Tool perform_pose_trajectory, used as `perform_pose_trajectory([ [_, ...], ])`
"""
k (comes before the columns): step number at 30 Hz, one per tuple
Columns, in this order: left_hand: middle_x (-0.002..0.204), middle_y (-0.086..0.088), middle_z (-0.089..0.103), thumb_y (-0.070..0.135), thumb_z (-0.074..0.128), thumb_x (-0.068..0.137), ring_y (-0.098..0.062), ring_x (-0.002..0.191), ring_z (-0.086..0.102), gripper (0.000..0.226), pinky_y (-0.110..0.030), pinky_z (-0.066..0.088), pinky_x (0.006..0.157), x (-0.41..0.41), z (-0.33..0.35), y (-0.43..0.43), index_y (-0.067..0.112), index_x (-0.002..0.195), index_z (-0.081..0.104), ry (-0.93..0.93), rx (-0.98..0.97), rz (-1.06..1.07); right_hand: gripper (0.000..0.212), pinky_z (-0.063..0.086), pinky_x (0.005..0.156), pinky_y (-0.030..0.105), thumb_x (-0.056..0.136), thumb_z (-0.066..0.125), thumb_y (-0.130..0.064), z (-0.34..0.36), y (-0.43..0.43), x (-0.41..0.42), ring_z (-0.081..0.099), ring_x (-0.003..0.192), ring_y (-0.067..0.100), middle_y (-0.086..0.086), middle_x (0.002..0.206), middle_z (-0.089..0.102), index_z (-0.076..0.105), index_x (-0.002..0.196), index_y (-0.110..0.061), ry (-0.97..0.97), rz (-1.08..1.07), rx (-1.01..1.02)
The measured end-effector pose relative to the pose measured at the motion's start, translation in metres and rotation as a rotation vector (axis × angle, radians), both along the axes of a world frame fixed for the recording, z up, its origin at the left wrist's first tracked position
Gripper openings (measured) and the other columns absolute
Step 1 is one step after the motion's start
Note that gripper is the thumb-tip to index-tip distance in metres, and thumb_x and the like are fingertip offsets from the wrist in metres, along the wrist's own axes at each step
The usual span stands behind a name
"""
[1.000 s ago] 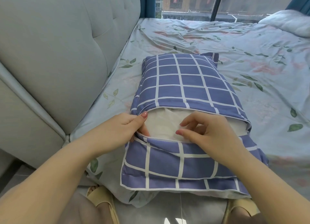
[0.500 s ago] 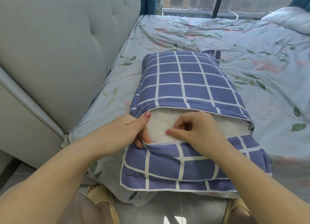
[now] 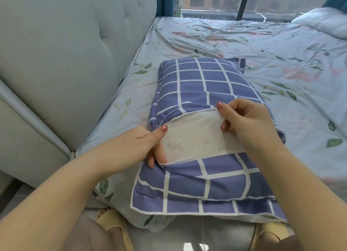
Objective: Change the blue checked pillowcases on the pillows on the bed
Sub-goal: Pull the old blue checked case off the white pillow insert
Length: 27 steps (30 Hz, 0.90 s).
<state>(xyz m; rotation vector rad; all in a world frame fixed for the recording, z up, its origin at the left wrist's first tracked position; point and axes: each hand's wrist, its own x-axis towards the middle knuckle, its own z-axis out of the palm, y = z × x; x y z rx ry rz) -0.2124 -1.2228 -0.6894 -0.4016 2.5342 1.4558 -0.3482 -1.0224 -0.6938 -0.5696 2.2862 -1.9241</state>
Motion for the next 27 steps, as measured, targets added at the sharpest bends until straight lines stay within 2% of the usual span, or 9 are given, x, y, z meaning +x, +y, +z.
perform_pose_trajectory([
  [4,0.061,-0.008,0.064,0.068,0.027,0.08,-0.008,0.063,0.057,0.074,-0.023,0.043,0.073,0.004,0.005,-0.001,0.015,0.061,0.075,0.009,0.017,-0.005,0.03,0.048,0.065,0.026,0.09,0.069,-0.028,0.002,0.001,-0.018,0.054,0.052,0.01,-0.002,0.05,0.057,0.062,0.065,-0.011,-0.109,-0.069,-0.111],
  [7,0.06,-0.009,0.065,0.068,0.027,0.079,-0.011,0.063,0.059,0.073,-0.024,0.045,0.073,0.007,0.005,0.0,0.016,0.06,0.074,0.004,0.042,-0.017,0.034,0.047,0.059,0.023,0.09,0.07,-0.022,0.005,0.004,-0.033,0.049,0.047,0.009,-0.004,0.047,0.048,0.054,0.061,-0.013,-0.273,-0.166,-0.337],
  [9,0.065,-0.012,0.068,0.069,0.026,0.081,-0.017,0.068,0.063,0.077,-0.032,0.051,0.081,0.009,0.005,0.002,0.012,0.068,0.076,0.003,0.095,-0.025,0.034,0.048,0.054,0.019,0.09,0.07,-0.021,0.006,0.007,-0.041,0.047,0.045,0.006,-0.006,0.048,0.045,0.051,0.062,-0.013,-0.33,-0.233,-0.445],
  [12,0.072,-0.015,0.071,0.081,0.019,0.086,-0.019,0.071,0.065,0.091,-0.039,0.051,0.09,0.009,0.004,0.002,0.013,0.073,0.078,0.032,0.146,-0.046,0.031,0.047,0.05,0.017,0.089,0.07,-0.021,0.001,0.005,-0.037,0.048,0.045,0.007,-0.005,0.047,0.048,0.053,0.064,-0.013,-0.331,-0.195,-0.382],
  [15,0.07,-0.01,0.071,0.096,0.018,0.066,-0.016,0.07,0.063,0.091,-0.033,0.052,0.085,0.008,0.002,0.0,0.025,0.067,0.076,0.098,0.201,-0.061,0.029,0.048,0.053,0.02,0.088,0.071,-0.025,-0.004,0.003,-0.026,0.05,0.046,0.01,-0.003,0.047,0.053,0.059,0.065,-0.012,-0.296,-0.131,-0.292],
  [18,0.072,0.003,0.074,0.107,0.02,0.044,-0.011,0.067,0.064,0.098,-0.021,0.052,0.073,0.004,0.0,-0.002,0.032,0.07,0.077,0.126,0.29,-0.119,0.026,0.048,0.062,0.025,0.086,0.072,-0.033,0.0,0.006,-0.017,0.054,0.053,0.012,-0.004,0.052,0.058,0.067,0.066,-0.017,-0.201,-0.125,-0.176],
  [20,0.07,0.004,0.074,0.109,0.023,0.035,-0.011,0.065,0.066,0.101,-0.018,0.051,0.067,-0.001,-0.004,-0.004,0.032,0.07,0.078,0.122,0.321,-0.12,0.017,0.049,0.065,0.025,0.085,0.071,-0.04,0.005,0.007,-0.006,0.059,0.059,0.01,-0.006,0.061,0.065,0.07,0.084,-0.022,-0.048,-0.102,-0.086],
  [23,0.068,-0.002,0.073,0.11,0.024,0.027,-0.013,0.063,0.067,0.107,-0.018,0.05,0.065,-0.007,-0.01,-0.004,0.027,0.068,0.078,0.121,0.328,-0.104,0.043,0.05,0.075,0.02,0.074,0.073,-0.048,0.013,0.009,0.02,0.064,0.079,0.012,-0.008,0.087,0.068,0.062,0.112,-0.033,0.262,0.11,0.015],
  [27,0.065,-0.009,0.071,0.104,0.011,0.026,-0.016,0.057,0.066,0.117,-0.02,0.048,0.061,-0.017,-0.016,-0.001,0.021,0.069,0.08,0.087,0.374,-0.059,0.051,0.039,0.08,0.009,0.067,0.071,-0.063,0.005,0.004,0.041,0.056,0.096,0.003,-0.018,0.098,0.059,0.064,0.108,-0.033,0.545,0.341,0.358],
])
